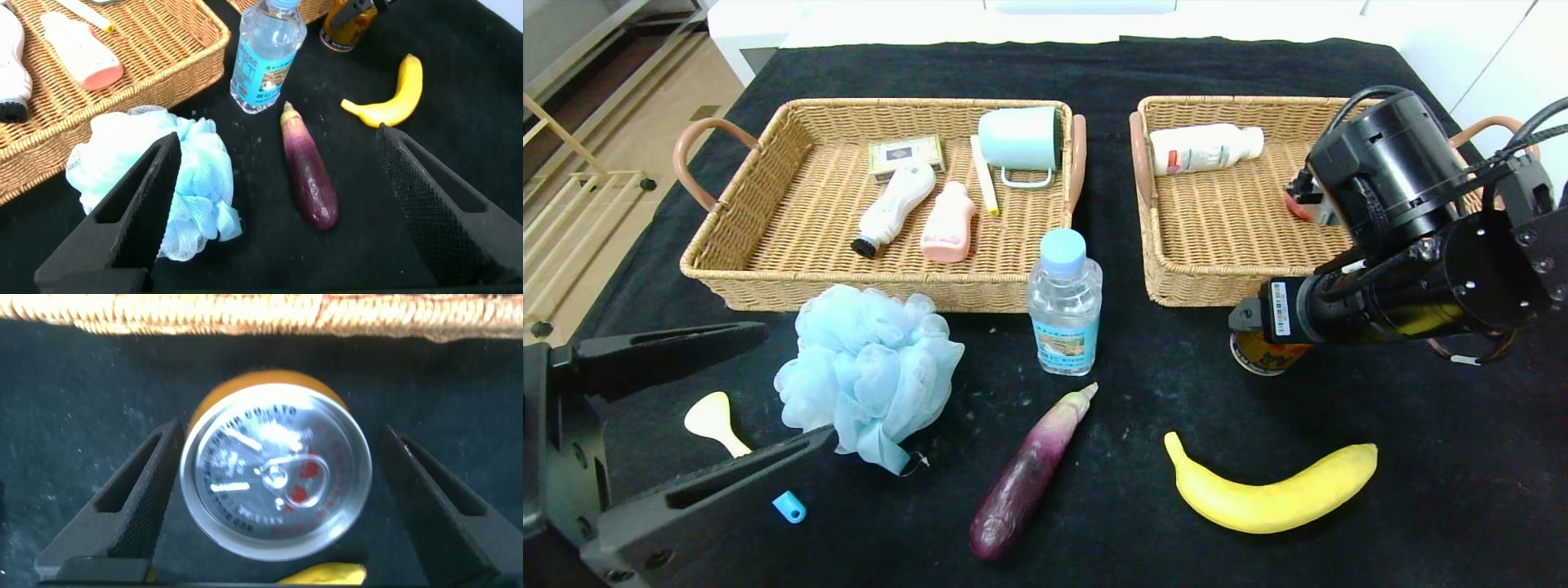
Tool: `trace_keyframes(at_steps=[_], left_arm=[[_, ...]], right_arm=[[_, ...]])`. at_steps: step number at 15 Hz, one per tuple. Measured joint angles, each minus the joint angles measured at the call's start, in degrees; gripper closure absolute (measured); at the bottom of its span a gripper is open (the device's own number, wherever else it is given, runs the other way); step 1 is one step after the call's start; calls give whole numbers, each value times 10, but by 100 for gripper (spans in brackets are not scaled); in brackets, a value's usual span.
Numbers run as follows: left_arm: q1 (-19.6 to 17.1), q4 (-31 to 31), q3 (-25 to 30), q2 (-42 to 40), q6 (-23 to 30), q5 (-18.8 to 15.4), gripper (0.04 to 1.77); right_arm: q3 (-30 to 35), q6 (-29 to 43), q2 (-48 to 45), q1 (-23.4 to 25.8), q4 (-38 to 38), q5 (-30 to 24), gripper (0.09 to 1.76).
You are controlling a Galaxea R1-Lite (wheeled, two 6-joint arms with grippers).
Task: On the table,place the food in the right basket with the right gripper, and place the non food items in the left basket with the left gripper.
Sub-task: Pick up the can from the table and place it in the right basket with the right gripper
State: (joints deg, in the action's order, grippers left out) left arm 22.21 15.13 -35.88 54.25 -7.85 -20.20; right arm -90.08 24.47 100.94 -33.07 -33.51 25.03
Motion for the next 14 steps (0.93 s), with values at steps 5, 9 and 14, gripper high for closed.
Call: trace_keyframes(at_steps=[5, 9, 14], left_arm=[[0, 0, 0, 0, 0, 0, 9], [-1, 1, 2, 1, 0, 0, 9], [-1, 1, 1, 0, 0, 0, 9]], right_arm=[[-6, 0, 12, -1, 0, 0, 14], [-6, 1, 18, -2, 0, 1, 14], [-4, 10, 22, 0, 0, 1, 64]])
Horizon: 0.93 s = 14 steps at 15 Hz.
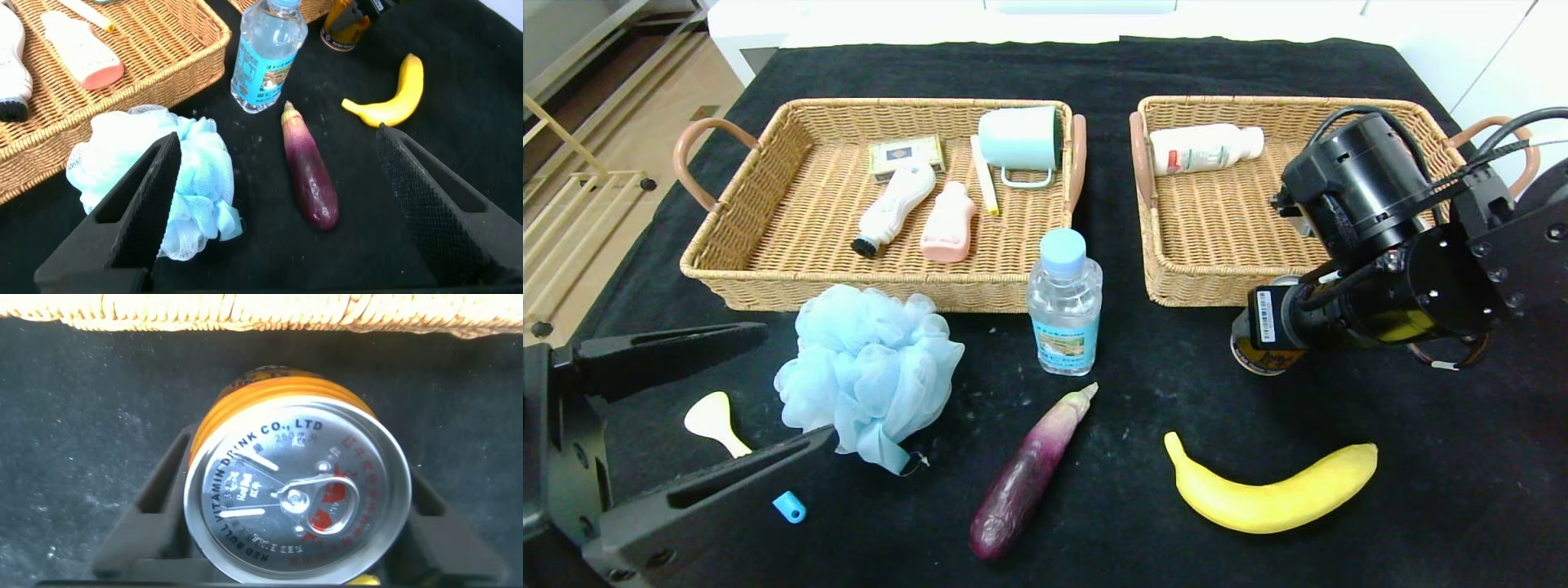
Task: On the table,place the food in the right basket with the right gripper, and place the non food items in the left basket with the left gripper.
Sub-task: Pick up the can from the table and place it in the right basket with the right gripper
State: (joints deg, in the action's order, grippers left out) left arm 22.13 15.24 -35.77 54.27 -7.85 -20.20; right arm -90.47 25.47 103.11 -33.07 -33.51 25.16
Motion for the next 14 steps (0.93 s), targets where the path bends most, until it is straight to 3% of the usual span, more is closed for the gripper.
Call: trace_keyframes(at_steps=[14], left_arm=[[0, -2, 1, -3, 0, 1, 9]], right_arm=[[-1, 5, 6, -3, -1, 0, 66]])
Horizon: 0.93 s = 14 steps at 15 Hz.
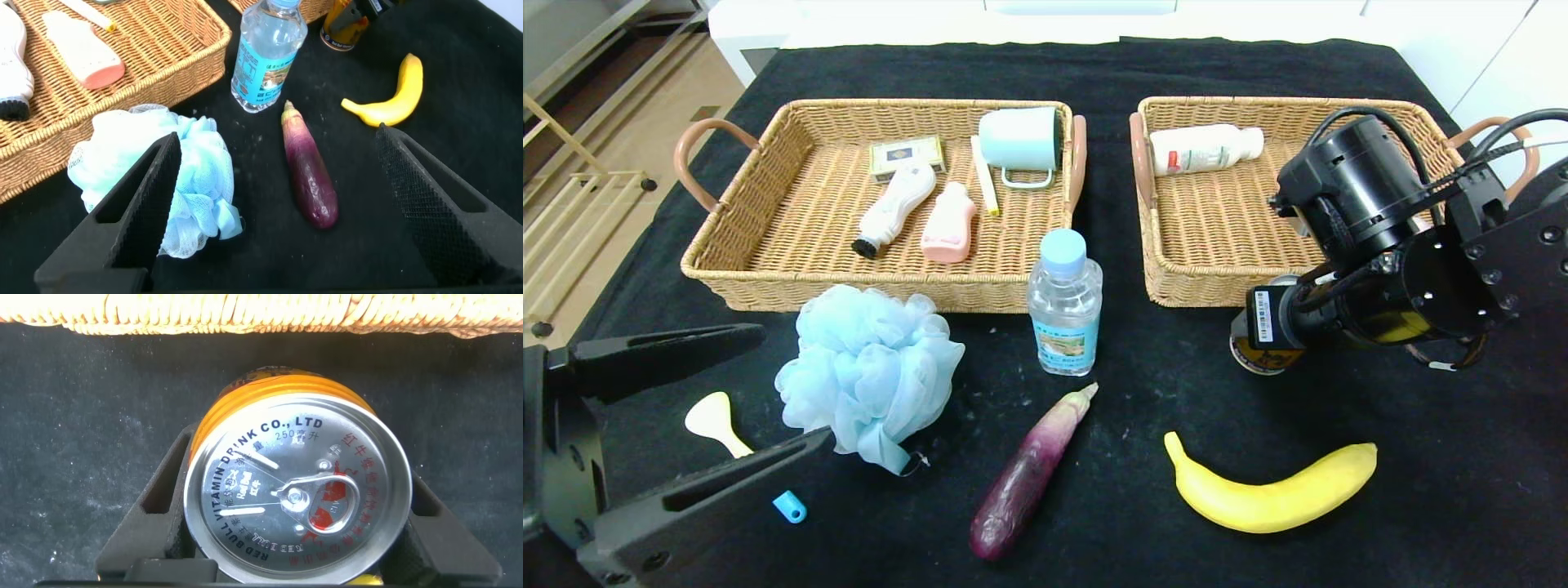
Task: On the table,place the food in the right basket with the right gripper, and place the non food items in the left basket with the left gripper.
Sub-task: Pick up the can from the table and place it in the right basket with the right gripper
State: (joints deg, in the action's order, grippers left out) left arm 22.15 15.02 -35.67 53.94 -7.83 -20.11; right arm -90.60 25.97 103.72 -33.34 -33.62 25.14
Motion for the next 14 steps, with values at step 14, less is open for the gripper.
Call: trace_keyframes(at_steps=[14], left_arm=[[-2, 2, 1, 2, 0, 1, 9]], right_arm=[[15, -17, -117, -45, -43, -2, 66]])
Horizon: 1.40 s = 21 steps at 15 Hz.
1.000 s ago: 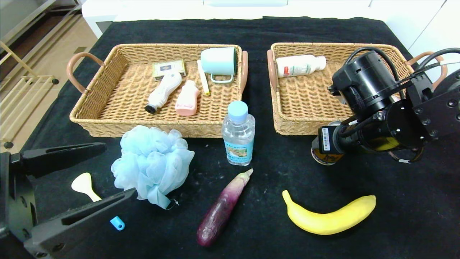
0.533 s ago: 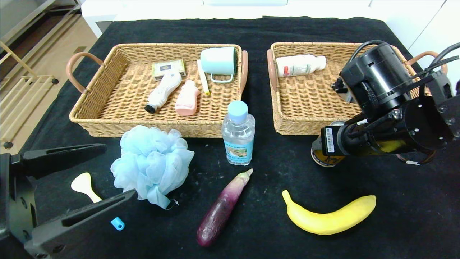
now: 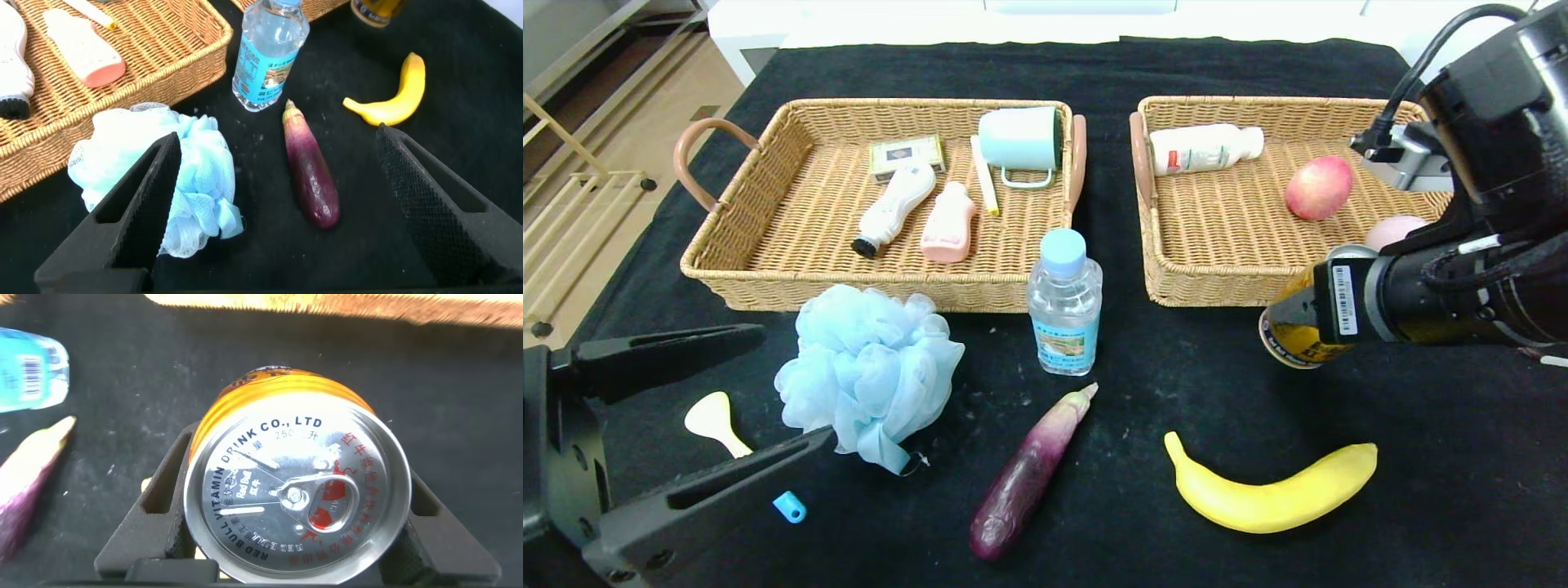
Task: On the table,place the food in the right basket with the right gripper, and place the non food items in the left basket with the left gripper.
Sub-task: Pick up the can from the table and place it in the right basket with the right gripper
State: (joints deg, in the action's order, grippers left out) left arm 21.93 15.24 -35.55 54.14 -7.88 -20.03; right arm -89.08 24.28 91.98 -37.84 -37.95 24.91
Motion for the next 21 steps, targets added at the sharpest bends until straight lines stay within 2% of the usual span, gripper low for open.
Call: trace_keyframes(at_steps=[4, 8, 13, 17, 21], left_arm=[[0, 0, 0, 1, -5, 0, 9], [-1, 1, 0, 2, -8, 0, 9], [-1, 1, 0, 2, -11, 0, 9], [-1, 0, 0, 2, -11, 0, 9], [-1, 0, 0, 3, -11, 0, 9]], right_arm=[[-25, -25, -22, 12, 6, 1, 66], [-106, -47, -2, 20, 9, 2, 66], [-206, -69, 66, 51, 13, 2, 66], [-229, -84, 114, 72, 79, 2, 66], [-231, -87, 144, 85, 103, 2, 66]])
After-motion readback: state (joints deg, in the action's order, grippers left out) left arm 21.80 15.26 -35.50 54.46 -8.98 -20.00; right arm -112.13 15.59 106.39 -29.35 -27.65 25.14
